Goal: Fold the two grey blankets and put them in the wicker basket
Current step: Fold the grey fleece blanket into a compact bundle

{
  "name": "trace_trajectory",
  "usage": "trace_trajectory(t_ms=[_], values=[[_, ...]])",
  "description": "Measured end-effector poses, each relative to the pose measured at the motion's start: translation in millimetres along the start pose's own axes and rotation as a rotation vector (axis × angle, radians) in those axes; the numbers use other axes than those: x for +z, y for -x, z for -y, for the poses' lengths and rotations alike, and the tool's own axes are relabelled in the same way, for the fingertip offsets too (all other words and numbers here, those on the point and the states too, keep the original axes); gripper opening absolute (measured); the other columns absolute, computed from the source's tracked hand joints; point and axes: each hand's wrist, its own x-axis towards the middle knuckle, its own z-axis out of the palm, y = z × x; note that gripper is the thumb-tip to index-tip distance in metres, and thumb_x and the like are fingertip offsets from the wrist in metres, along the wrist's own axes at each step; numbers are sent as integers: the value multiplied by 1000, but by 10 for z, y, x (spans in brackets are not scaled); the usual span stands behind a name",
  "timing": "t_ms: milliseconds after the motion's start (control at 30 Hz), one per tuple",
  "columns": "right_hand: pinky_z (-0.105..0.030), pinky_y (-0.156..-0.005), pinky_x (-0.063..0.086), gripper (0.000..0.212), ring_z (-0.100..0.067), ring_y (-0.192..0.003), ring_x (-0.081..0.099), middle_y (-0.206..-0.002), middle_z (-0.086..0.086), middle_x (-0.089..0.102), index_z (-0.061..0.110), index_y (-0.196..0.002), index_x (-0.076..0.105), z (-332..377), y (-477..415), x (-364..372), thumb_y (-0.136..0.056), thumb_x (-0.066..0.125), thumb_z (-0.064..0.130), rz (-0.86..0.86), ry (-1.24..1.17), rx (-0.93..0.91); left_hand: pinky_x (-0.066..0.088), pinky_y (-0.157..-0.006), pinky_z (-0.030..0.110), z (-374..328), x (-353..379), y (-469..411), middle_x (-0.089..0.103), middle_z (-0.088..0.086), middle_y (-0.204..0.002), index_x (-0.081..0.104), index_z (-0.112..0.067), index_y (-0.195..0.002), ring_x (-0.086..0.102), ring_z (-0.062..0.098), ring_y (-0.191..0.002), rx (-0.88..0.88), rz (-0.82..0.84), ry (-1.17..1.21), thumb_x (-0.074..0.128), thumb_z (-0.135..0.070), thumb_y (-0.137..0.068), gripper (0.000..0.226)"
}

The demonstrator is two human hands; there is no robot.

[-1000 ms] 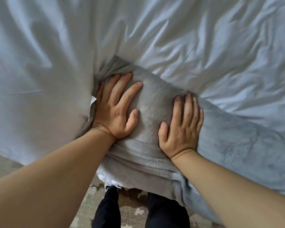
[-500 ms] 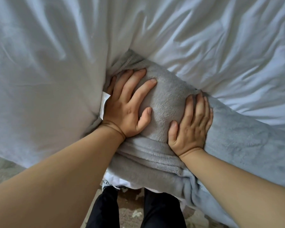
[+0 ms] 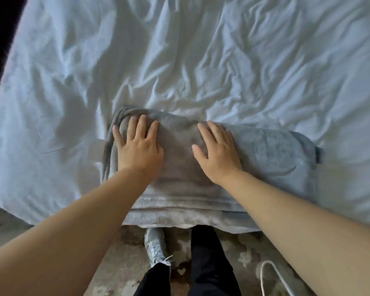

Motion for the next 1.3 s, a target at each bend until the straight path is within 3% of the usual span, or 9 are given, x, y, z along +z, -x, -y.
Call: trace_trajectory(t_ms=[100, 200, 367, 467, 633, 767, 1067, 1200, 1300], values=[[-42, -120, 7, 58, -29, -144, 18, -157, -10, 23, 18, -149, 31, -336, 207, -339, -97, 38, 43, -57, -2, 104, -14, -113, 55, -430, -195, 113, -5, 10, -161, 9, -23, -152, -9, 27, -148, 19, 35, 6, 37, -32, -93, 65], [-42, -120, 2, 58, -26, -146, 13, -159, -7, 17, 21, -151, 25, -934, 370, -549, -98, 34, 44, -14, 105, 247, -18, -111, 53, -981, -214, 220, -7, 9, -161, 9, -25, -153, -10, 25, -148, 182, 23, 30, 35, -31, -92, 66], [-42, -120, -1, 59, -19, -148, 3, -162, 1, 9, 30, -152, 16, -1712, 543, -445, -98, 24, 51, 70, 154, 335, -20, -111, 49, -1643, 287, 317, -4, 3, -162, 5, -31, -152, -10, 22, -148, 264, 79, 56, 25, -43, -96, 61], [-43, -120, 4, 59, -20, -148, 11, -160, -1, 18, 28, -151, 24, -1836, 545, -226, -96, 27, 50, -15, 116, 300, -17, -114, 45, -1640, 647, 408, -2, 2, -162, 3, -31, -153, -6, 21, -148, 220, 91, 2, 19, -47, -94, 63], [-51, -114, 24, 62, -31, -139, 36, -149, -10, 43, 18, -143, 45, -1956, 463, 113, -90, 30, 46, -278, 133, 234, -4, -114, 44, -1638, 954, 341, 24, 13, -157, 30, -19, -149, 20, 31, -144, 238, 6, 41, 31, -42, -85, 68], [-54, -111, 29, 62, -37, -136, 39, -146, -17, 44, 11, -141, 47, -2098, 417, 372, -90, 30, 42, -420, 121, 156, -2, -114, 44, -1670, 1189, 314, 31, 20, -152, 31, -15, -147, 18, 31, -140, 241, -78, 25, 37, -39, -81, 70], [-49, -112, 23, 66, -38, -132, 37, -140, -25, 47, 5, -139, 46, -2270, 316, 764, -86, 29, 40, -502, 129, 87, -1, -114, 40, -1654, 1628, 260, 37, 24, -146, 31, -13, -142, 22, 34, -136, 253, -176, 32, 35, -38, -83, 65], [-46, -113, 20, 65, -38, -133, 40, -143, -20, 46, 10, -141, 46, -2218, 355, 646, -87, 28, 42, -470, 133, 118, 1, -115, 41, -1676, 1459, 290, 35, 23, -148, 29, -14, -144, 21, 32, -138, 236, -124, 19, 35, -39, -83, 66], [-52, -111, 27, 63, -38, -133, 42, -143, -18, 47, 10, -140, 48, -2117, 413, 424, -89, 30, 42, -402, 82, 161, 7, -112, 45, -1745, 1182, 327, 36, 21, -150, 38, -12, -144, 21, 29, -138, 201, -29, 5, 37, -38, -80, 69]])
